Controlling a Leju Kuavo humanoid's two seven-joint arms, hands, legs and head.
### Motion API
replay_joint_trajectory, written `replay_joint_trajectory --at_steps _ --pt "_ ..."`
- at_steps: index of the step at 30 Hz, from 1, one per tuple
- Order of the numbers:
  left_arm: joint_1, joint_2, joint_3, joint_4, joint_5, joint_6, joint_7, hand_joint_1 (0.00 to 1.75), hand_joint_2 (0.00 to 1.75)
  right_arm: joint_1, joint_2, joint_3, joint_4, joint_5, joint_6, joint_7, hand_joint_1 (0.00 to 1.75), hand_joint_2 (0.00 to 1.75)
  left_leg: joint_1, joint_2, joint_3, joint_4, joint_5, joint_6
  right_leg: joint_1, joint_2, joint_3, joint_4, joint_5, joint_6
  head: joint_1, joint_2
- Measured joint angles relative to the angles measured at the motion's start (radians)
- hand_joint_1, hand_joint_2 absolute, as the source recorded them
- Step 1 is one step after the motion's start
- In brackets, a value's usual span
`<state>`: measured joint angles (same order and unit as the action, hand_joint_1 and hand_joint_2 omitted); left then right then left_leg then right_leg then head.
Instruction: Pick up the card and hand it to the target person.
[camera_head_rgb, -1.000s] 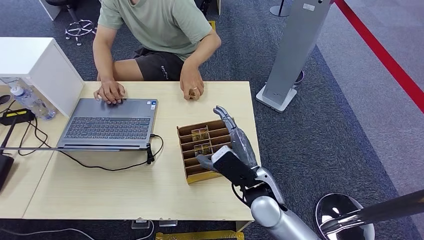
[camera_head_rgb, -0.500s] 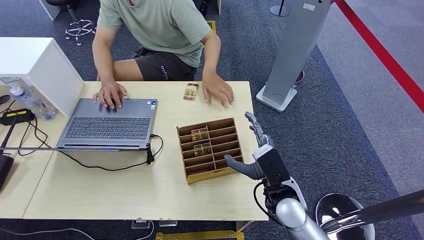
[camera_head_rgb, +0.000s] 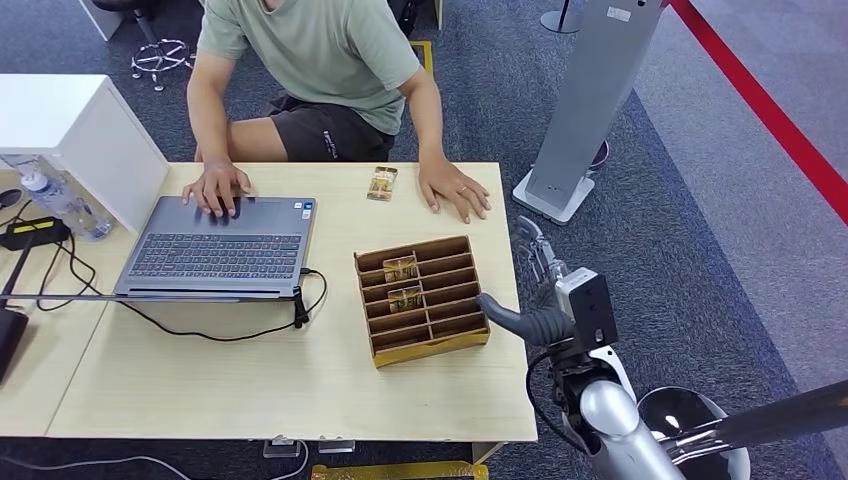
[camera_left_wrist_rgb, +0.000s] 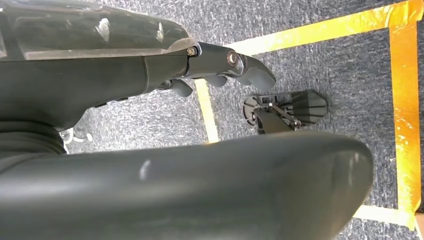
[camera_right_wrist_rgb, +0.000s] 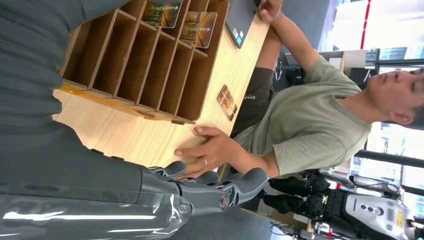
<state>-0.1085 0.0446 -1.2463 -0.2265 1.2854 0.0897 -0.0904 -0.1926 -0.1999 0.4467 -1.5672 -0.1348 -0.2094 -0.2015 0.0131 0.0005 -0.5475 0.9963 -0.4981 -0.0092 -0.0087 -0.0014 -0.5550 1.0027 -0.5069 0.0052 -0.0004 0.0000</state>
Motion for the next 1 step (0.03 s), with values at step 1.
replay_joint_trajectory --at_steps 1 --pt "0.0 0.0 0.0 0.0 0.0 0.0 0.0 0.0 0.0 0.0 0.0 -0.002 0.001 0.0 0.001 0.0 0.0 1.75 0.0 0.0 0.0 0.0 0.0 0.0 0.0 0.0 0.0 0.0 0.0 0.0 0.0 0.0"
